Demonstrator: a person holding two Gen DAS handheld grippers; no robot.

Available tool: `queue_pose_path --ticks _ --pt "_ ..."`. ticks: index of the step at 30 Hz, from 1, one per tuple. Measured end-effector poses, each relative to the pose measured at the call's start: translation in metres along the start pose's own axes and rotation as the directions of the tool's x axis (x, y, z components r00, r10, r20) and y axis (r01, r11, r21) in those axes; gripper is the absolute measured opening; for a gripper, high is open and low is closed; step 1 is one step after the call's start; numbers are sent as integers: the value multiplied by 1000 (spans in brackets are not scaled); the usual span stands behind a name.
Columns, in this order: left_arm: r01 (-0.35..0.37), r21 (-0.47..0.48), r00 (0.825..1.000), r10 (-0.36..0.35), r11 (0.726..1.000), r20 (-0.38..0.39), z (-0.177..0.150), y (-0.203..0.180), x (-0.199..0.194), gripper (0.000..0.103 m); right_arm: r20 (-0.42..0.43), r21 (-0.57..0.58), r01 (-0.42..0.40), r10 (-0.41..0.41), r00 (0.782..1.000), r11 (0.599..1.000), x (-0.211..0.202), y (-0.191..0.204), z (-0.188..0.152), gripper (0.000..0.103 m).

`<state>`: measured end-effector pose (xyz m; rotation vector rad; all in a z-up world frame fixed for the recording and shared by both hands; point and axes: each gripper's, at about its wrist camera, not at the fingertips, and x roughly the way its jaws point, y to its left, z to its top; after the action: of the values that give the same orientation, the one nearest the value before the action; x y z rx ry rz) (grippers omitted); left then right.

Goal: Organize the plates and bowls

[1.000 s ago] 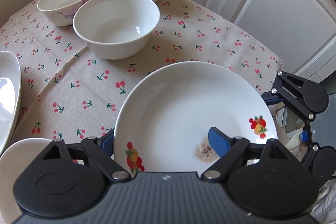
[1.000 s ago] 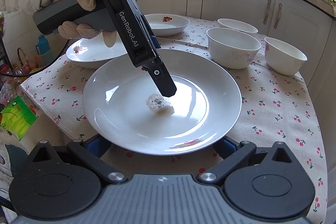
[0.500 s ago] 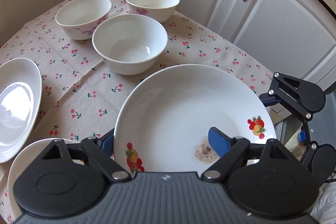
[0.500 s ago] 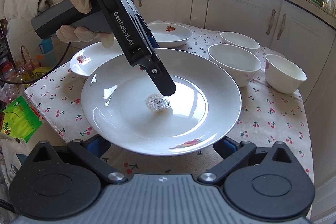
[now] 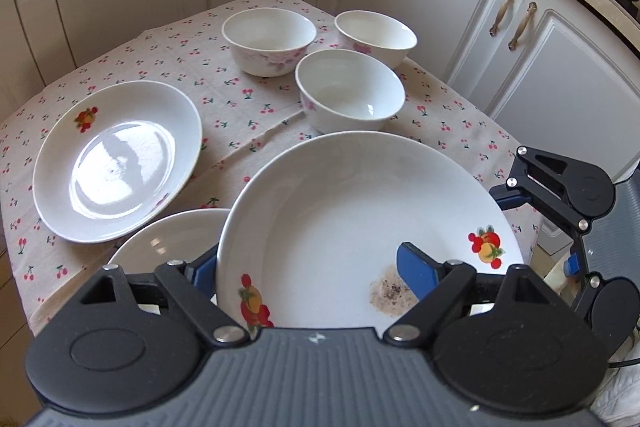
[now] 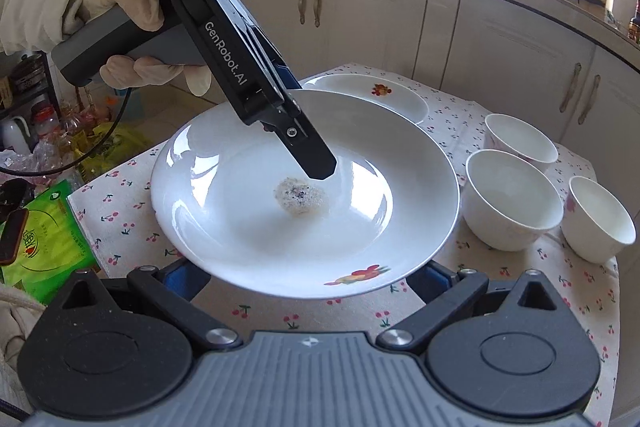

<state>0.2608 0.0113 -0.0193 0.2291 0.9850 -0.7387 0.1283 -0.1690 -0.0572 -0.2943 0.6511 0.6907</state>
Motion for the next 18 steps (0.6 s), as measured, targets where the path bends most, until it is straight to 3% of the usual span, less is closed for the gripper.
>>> queue_pose_path --ticks 18 --pt "2 -115 1000 0 993 18 -35 54 -8 88 -57 -55 -51 47 997 997 43 23 32 103"
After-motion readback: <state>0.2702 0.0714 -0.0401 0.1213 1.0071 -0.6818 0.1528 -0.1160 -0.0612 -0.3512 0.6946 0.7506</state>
